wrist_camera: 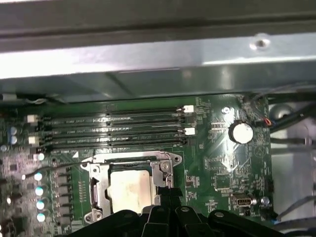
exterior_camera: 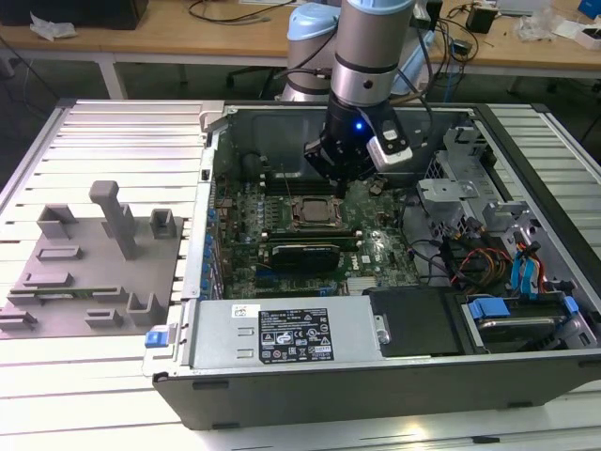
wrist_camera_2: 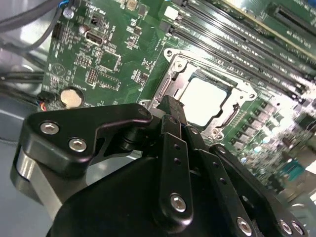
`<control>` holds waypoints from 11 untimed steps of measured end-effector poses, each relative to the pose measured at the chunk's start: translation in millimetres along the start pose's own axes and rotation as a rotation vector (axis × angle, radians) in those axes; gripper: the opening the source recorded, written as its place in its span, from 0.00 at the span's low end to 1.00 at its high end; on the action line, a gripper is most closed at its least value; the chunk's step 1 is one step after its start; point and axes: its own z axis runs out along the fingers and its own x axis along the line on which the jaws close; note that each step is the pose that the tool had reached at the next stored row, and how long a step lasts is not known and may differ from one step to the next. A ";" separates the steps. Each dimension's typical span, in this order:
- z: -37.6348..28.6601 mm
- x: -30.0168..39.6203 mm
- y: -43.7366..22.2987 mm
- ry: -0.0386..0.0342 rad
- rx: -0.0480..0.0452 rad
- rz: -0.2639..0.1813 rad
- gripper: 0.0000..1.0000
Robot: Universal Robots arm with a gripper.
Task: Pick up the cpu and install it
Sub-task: 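Close the cpu cover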
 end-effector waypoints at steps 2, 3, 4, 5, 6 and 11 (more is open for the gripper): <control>0.0 0.0 -0.1 0.0000 0.0015 -0.001 0.11; 0.0 0.0 -0.1 0.0000 0.0016 -0.001 0.11; 0.0 0.0 -0.1 0.0000 0.0017 -0.001 0.11; 0.0 0.0 -0.2 0.0000 0.0017 -0.001 0.11; 0.1 0.0 -0.7 -0.0001 0.0020 -0.001 0.11; 3.1 11.1 -5.5 -0.0034 0.0021 -0.001 0.11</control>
